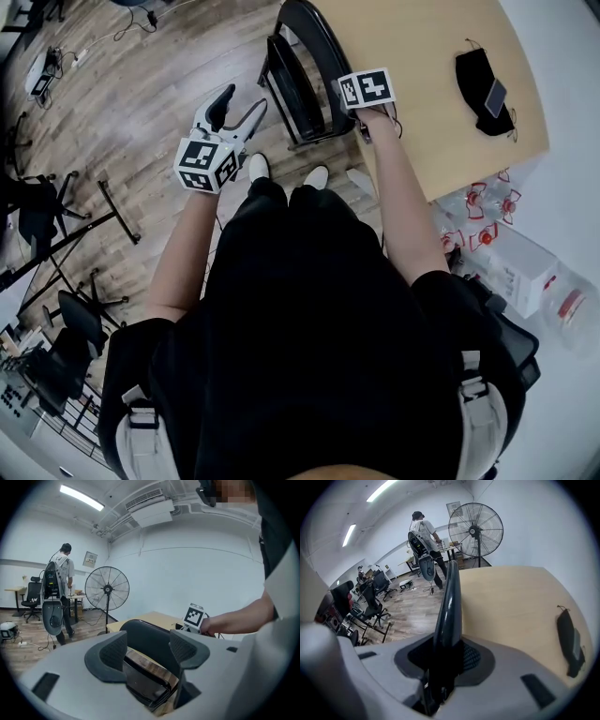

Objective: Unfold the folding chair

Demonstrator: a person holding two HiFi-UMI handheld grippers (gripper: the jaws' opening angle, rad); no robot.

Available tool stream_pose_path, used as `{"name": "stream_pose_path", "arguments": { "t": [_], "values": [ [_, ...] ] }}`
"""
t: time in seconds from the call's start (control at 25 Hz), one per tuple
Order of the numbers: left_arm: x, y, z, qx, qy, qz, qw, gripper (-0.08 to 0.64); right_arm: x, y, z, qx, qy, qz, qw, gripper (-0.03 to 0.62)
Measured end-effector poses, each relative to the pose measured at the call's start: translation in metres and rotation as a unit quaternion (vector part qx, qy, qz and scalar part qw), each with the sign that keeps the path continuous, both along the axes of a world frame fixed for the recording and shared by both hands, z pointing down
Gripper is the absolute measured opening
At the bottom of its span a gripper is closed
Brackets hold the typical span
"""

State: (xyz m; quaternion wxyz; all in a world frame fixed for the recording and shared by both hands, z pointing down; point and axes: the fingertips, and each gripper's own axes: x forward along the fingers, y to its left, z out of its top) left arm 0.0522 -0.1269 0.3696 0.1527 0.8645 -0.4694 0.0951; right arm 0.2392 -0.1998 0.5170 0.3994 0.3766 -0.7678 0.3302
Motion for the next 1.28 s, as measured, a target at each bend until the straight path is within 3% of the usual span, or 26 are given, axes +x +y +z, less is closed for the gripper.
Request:
{"name": "stream_pose_path", "arguments": {
  "t": [0.4, 0.56, 0.84, 1.08, 1.28],
  "values": [
    [-0.031, -0.035, 0.067, -0.078, 0.009, -0.013, 0.9969, 0.282, -0.032, 0.012, -0.005, 0.005, 0.027, 0.013, 1.000, 0.112],
    [-0.037, -0.051, 0.093, -0.118, 0.033, -0.024, 0.9922, 0.282, -0.046, 0.017, -0.007, 0.004, 0.037, 0.018, 0.999, 0.112],
    [-0.040, -0.072, 0.140, -0.183, 0.052, -0.055, 0.9802, 0.282, -0.072, 0.027, -0.013, 0.009, 0.054, 0.019, 0.998, 0.112],
    [-0.044, -0.089, 0.189, -0.249, 0.070, -0.105, 0.9602, 0.282, -0.092, 0.038, -0.013, 0.013, 0.059, 0.018, 0.998, 0.112],
    [-0.048, -0.103, 0.225, -0.284, 0.058, -0.133, 0.9479, 0.284, -0.104, 0.042, -0.015, 0.018, 0.066, 0.018, 0.997, 0.112]
  ]
}}
